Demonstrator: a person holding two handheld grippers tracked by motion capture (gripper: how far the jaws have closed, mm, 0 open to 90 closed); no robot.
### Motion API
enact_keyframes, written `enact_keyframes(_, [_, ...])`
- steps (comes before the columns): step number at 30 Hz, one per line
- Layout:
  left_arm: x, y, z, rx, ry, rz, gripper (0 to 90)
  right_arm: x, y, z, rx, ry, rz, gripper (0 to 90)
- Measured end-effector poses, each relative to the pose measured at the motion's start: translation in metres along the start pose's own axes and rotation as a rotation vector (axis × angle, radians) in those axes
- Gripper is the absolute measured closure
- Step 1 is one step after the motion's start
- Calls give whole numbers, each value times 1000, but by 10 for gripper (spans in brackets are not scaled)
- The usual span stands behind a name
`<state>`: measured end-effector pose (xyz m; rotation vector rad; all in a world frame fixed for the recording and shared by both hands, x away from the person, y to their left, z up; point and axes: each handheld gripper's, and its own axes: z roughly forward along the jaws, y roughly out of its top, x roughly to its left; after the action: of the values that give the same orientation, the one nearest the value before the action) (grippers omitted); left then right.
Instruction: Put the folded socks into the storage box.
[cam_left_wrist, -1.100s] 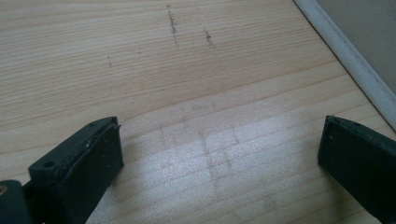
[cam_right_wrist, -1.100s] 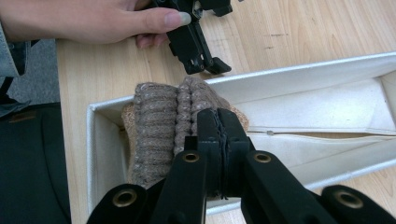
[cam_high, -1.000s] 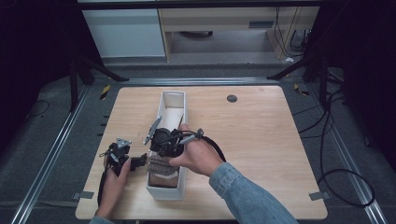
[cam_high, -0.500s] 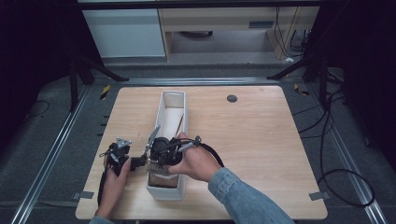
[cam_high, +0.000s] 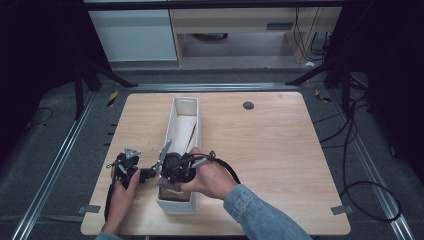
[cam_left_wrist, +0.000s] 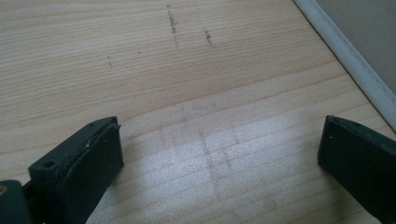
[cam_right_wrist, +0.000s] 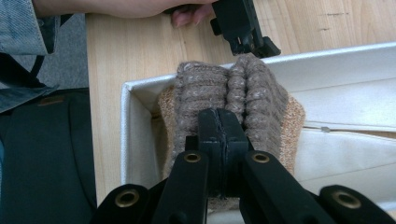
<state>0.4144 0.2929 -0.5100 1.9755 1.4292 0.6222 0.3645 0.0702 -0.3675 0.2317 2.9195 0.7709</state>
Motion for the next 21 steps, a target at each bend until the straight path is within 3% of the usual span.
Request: enact_keyframes(21, [0, 0, 0, 1, 1, 1, 0, 6, -8, 14, 13, 33, 5, 900])
